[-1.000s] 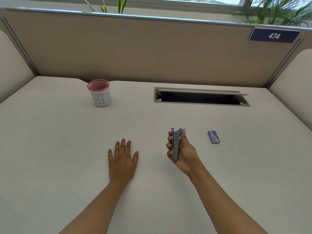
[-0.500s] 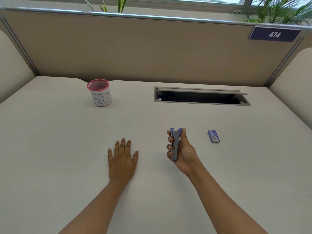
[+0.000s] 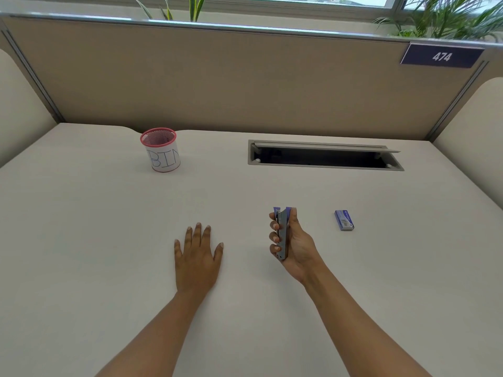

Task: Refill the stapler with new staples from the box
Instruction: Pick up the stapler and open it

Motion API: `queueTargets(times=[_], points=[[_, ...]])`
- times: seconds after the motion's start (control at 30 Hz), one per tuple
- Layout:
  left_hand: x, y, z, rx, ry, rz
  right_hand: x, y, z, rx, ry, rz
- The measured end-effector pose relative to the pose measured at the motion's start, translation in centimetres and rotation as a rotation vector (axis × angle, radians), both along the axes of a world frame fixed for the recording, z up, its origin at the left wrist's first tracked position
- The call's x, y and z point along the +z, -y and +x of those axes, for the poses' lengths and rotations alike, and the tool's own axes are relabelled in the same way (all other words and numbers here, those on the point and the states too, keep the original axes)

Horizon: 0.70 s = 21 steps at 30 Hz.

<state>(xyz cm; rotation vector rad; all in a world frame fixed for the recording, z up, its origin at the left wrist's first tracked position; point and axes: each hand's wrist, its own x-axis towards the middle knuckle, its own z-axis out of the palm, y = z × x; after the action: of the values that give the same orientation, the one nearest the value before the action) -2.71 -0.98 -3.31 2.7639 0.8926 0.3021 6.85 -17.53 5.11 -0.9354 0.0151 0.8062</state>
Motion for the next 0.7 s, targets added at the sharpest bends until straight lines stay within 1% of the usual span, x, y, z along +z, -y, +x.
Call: queueTargets(times=[0.53, 0.7], points=[[0.19, 0.22, -0.06, -0.004, -0.026, -0.011, 0.30, 0.06, 0.10, 0.011, -0.001, 0.006], [0.33, 0.23, -0.07, -0.001, -0.045, -0.017, 0.33, 0.06, 0.23, 0.004, 0.018, -0.038]])
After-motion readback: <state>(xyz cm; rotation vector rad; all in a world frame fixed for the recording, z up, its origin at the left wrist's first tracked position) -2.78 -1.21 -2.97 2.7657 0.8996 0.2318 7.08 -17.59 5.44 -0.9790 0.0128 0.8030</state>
